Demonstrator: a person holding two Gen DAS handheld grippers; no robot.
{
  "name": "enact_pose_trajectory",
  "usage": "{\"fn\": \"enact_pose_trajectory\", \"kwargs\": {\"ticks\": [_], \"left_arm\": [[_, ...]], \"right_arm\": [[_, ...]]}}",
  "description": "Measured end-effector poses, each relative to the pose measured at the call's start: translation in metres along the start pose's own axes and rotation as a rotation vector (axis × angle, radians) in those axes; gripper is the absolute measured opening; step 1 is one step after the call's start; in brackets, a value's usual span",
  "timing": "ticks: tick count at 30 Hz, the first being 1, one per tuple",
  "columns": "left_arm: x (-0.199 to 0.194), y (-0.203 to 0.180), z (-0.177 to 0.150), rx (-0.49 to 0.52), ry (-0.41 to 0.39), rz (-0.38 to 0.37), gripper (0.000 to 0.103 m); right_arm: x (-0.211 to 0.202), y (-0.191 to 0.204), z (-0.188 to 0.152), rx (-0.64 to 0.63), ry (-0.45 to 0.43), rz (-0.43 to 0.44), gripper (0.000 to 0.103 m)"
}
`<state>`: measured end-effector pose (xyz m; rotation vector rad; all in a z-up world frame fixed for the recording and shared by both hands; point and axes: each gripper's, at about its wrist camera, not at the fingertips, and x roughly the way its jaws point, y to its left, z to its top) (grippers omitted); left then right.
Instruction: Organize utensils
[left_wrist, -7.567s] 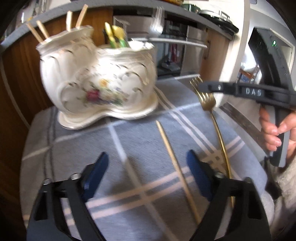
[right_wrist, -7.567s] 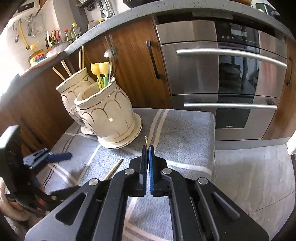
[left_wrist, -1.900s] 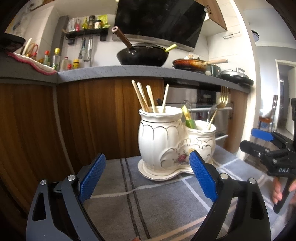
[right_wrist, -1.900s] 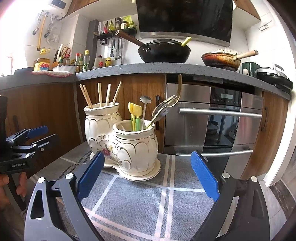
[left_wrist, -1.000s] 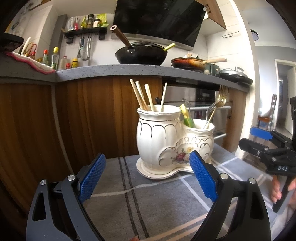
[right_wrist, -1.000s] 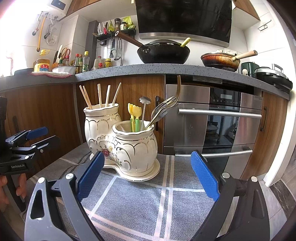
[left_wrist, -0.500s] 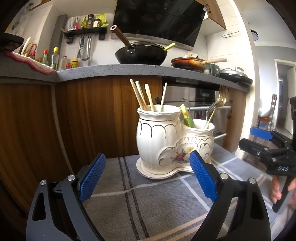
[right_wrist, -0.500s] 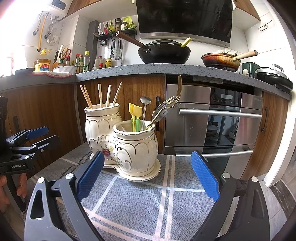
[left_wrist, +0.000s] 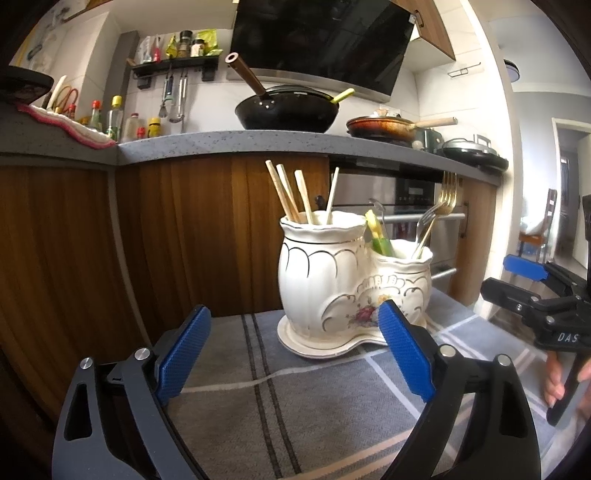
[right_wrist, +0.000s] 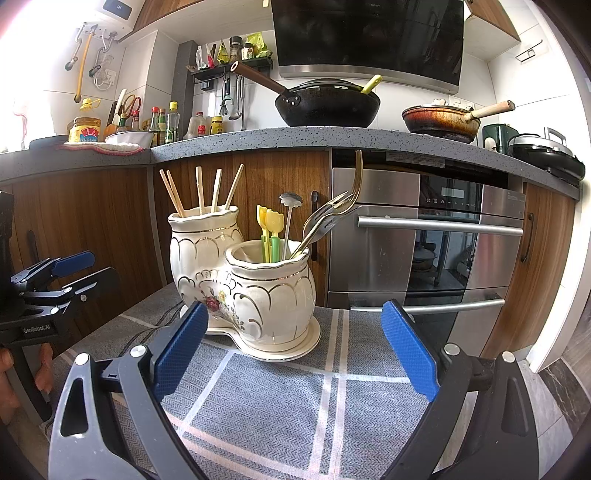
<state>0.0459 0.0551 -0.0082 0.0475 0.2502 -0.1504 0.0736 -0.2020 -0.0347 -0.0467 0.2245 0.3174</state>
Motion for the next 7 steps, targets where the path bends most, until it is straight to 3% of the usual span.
{"fn": "enact_pose_trajectory", "kwargs": {"ticks": [7], "left_arm": [[0.0008,0.002,0.0004,-0.008,0.008,0.022,0.093]], "right_arm": [[0.0001,-0.0002,0.0,0.0,0.0,0.0,0.094]]}}
